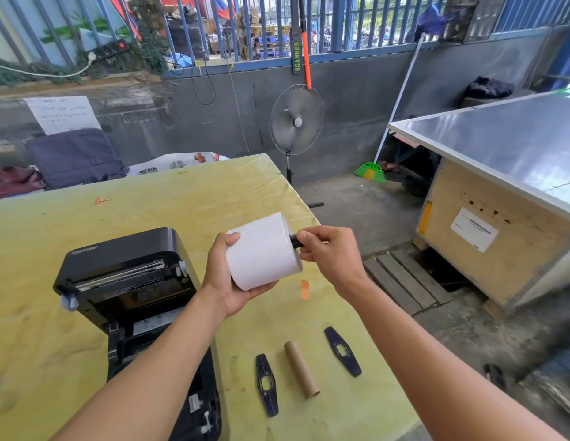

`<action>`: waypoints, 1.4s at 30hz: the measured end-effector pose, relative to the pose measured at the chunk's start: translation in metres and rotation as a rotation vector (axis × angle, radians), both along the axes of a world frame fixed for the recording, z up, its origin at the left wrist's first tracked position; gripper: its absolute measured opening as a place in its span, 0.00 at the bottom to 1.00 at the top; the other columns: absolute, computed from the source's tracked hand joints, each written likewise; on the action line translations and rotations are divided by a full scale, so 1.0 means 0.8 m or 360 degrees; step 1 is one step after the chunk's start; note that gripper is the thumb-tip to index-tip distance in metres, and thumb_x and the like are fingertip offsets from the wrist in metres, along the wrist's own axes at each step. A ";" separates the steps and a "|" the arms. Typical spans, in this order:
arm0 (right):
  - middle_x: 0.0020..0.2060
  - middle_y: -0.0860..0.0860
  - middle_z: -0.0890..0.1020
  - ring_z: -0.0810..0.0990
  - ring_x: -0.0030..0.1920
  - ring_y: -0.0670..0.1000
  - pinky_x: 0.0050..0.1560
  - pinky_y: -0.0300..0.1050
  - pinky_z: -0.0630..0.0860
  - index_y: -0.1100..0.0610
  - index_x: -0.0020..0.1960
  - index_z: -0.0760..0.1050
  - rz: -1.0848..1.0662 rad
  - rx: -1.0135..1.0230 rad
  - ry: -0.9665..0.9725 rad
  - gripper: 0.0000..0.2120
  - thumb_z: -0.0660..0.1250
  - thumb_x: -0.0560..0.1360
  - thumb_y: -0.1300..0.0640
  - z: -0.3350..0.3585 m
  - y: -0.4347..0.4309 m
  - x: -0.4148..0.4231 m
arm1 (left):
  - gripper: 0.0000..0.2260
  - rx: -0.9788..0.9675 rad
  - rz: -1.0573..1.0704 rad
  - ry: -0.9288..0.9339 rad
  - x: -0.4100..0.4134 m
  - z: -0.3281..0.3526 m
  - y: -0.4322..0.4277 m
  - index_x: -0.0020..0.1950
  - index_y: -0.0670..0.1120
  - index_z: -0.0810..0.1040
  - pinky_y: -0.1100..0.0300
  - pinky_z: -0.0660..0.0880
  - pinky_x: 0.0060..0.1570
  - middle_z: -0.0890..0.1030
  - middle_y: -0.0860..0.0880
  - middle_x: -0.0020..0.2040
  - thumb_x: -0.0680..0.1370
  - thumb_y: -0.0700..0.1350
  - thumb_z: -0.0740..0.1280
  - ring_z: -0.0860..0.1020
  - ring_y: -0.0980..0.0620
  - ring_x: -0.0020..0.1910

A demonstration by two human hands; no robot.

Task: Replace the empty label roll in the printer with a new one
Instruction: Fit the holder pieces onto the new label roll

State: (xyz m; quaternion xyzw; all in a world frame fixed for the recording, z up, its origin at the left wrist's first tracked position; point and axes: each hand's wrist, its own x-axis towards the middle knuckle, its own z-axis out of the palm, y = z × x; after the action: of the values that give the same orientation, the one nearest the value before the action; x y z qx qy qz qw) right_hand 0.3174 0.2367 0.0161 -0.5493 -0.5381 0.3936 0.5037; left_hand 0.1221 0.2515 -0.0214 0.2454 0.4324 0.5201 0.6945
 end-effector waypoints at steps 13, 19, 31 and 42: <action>0.37 0.46 0.87 0.84 0.35 0.44 0.48 0.47 0.84 0.46 0.39 0.84 0.0059 -0.0127 0.0044 0.15 0.68 0.77 0.65 -0.025 0.009 0.026 | 0.16 0.0035 0.0061 0.0109 0.026 -0.024 0.005 0.51 0.52 0.79 0.45 0.81 0.40 0.86 0.46 0.40 0.67 0.58 0.68 0.85 0.42 0.37; 0.43 0.52 0.86 0.84 0.36 0.44 0.43 0.39 0.83 0.56 0.47 0.85 0.0048 -0.0189 0.0060 0.07 0.69 0.77 0.64 -0.032 0.020 0.030 | 0.16 0.0065 0.0081 0.0133 0.032 -0.033 0.014 0.51 0.52 0.78 0.45 0.82 0.40 0.86 0.47 0.39 0.66 0.57 0.68 0.85 0.43 0.37; 0.49 0.53 0.85 0.83 0.49 0.54 0.49 0.47 0.80 0.58 0.55 0.81 -0.0060 -0.0587 -0.0797 0.10 0.69 0.76 0.55 -0.114 0.035 0.045 | 0.22 -0.0012 0.0217 0.0059 0.003 -0.044 0.026 0.54 0.51 0.79 0.42 0.80 0.42 0.86 0.45 0.44 0.63 0.57 0.71 0.84 0.39 0.43; 0.47 0.53 0.76 0.75 0.43 0.53 0.37 0.46 0.73 0.58 0.53 0.68 0.0658 -0.1106 -0.1650 0.22 0.77 0.67 0.55 -0.190 0.006 0.043 | 0.24 -0.0060 0.0262 0.0077 -0.016 -0.048 0.033 0.55 0.51 0.78 0.43 0.80 0.41 0.86 0.45 0.44 0.62 0.58 0.71 0.85 0.40 0.42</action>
State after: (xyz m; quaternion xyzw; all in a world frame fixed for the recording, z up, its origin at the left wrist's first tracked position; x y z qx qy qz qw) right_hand 0.3521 0.2418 -0.1357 -0.6838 -0.6472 0.3174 -0.1135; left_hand 0.1092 0.2780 -0.0602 0.2084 0.4775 0.5610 0.6433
